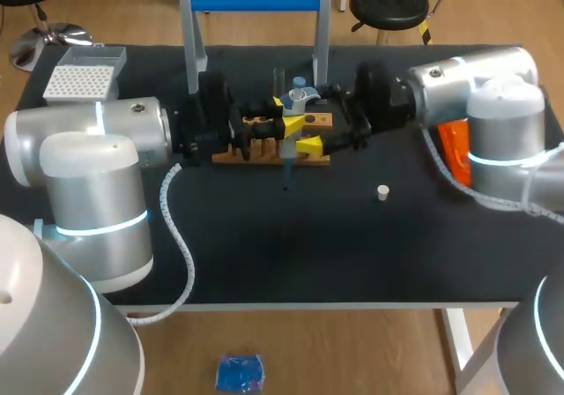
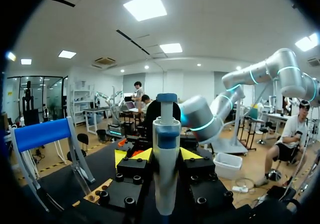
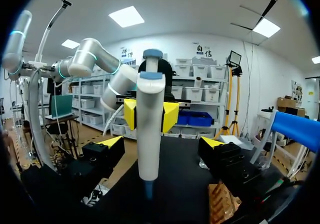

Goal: Invert the test tube, pick up the pipette, mount the tip to pipette, aspirate from beaker and dispense into the tube, eject the tip, return the pipette, and cap with the stopper.

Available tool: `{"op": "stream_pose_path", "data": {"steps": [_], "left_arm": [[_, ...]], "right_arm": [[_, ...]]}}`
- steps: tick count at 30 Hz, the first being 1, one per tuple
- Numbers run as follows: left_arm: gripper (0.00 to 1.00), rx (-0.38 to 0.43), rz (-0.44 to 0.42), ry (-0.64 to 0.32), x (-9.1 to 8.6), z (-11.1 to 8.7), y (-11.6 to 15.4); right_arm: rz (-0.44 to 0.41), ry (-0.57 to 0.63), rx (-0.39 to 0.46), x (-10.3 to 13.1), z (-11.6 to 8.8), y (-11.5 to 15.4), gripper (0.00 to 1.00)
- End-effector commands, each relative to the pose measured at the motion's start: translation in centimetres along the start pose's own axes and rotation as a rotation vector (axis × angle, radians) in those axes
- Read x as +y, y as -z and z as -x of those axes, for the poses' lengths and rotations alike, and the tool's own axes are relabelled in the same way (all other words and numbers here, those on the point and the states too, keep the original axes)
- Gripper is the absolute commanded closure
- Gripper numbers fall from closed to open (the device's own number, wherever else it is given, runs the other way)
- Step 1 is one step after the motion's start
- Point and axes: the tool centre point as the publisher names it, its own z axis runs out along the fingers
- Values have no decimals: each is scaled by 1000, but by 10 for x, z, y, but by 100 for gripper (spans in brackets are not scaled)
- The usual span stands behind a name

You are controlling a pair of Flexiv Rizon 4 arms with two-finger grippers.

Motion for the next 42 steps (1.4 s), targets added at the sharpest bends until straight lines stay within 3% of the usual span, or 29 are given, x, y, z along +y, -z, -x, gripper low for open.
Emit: {"op": "stream_pose_path", "data": {"steps": [1, 8, 17, 30, 36, 42], "left_arm": [[100, -1, -1, -1, 0, -1, 0], [100, -1, -1, -1, 0, -1, 0], [100, -1, -1, -1, 0, -1, 0], [100, -1, -1, -1, 0, -1, 0], [100, -1, -1, -1, 0, -1, 0], [100, -1, -1, -1, 0, -1, 0]], "right_arm": [[-12, -2, 9, 7, 2, 31, 0], [-51, 27, -72, 10, 24, 77, 0], [-131, 43, -211, 11, 92, 119, 0], [-208, 56, -303, 31, 203, 109, 0], [-229, 47, -325, 32, 239, 101, 0], [-243, 35, -349, 29, 259, 94, 0]]}}
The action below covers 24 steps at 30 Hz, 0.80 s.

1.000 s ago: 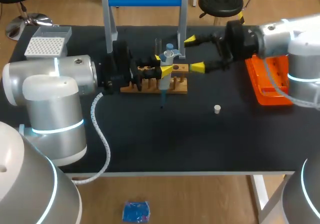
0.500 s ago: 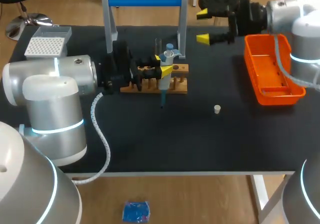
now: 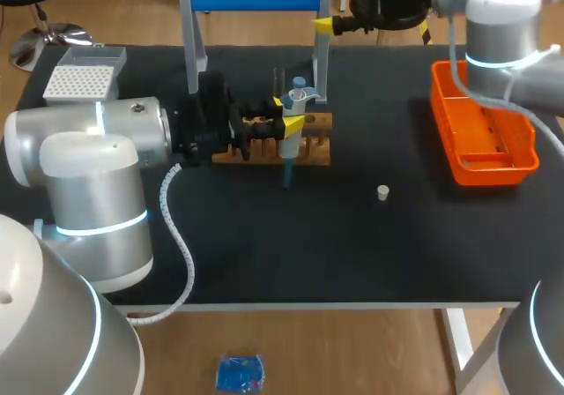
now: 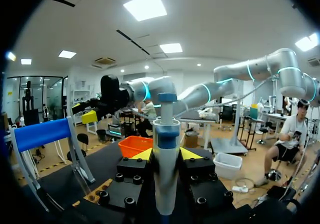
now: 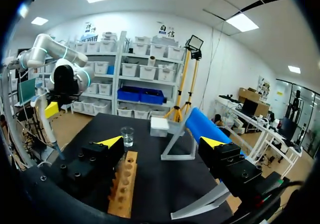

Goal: Invert the test tube, pick up the pipette, mount the tip to pipette, aspirate from beaker and dispense into the tube, eject the tip, return the pipette, and cap with the stopper.

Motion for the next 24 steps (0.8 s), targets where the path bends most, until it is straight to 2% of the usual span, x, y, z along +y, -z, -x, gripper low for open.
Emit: {"op": "stream_pose_path", "data": {"steps": [1, 8, 24], "left_arm": [[100, -1, -1, -1, 0, 0, 0], [100, -1, -1, -1, 0, 0, 0], [100, -1, -1, -1, 0, 0, 0]], "right_arm": [[-6, -13, -2, -3, 25, -16, 0], [-9, -54, -36, -11, 34, -22, 0], [-4, -53, -37, -10, 29, -16, 0]]}}
